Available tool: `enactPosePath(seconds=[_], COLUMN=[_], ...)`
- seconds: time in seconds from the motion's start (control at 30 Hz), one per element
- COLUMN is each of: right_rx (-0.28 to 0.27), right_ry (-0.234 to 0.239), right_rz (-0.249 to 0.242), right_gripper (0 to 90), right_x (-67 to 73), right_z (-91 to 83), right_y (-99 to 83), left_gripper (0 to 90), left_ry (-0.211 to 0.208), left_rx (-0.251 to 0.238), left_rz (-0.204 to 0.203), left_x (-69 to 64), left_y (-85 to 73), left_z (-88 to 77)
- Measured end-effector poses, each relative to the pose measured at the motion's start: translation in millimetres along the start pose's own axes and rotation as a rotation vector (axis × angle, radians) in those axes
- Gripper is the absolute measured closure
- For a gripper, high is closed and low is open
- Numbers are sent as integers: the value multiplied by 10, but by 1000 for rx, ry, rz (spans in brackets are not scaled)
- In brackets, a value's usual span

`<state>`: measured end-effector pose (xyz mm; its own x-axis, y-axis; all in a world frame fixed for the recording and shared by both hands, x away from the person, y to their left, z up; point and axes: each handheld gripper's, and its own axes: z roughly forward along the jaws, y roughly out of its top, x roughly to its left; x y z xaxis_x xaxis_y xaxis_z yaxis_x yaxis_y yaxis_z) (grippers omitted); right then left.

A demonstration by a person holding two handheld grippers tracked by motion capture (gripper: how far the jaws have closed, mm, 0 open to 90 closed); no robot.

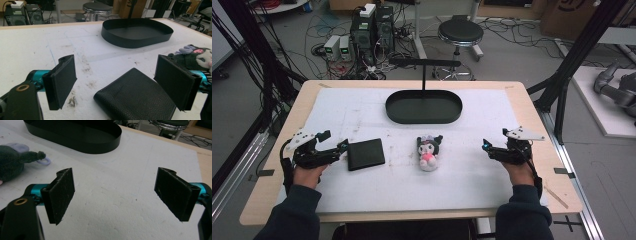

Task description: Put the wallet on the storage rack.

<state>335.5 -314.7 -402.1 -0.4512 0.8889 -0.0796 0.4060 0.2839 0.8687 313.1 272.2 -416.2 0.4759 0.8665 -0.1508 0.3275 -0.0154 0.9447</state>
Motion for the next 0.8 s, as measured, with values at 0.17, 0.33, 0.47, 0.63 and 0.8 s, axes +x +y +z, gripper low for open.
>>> enactPosePath(seconds=[0.17, 0.33, 0.47, 0.63, 0.8], right_rx=[-8, -8, -1, -3, -7], right_ry=[18, 37, 53, 65, 84], right_rz=[-8, -12, -9, -13, -28], right_gripper=[167, 167, 167, 167, 167], right_x=[4, 6, 16, 28, 61], right_z=[-6, 0, 5, 7, 0], right_y=[-4, -5, -15, -15, -5], left_gripper=[177, 177, 177, 208, 366], left_ry=[-20, -30, -39, -83, -92], left_rx=[13, 24, 42, 136, 208], left_rz=[-14, -18, -58, -2, 26], left_x=[3, 15, 19, -6, 115], left_y=[-1, 20, 71, 110, 87], left_z=[26, 90, 166, 375, 551])
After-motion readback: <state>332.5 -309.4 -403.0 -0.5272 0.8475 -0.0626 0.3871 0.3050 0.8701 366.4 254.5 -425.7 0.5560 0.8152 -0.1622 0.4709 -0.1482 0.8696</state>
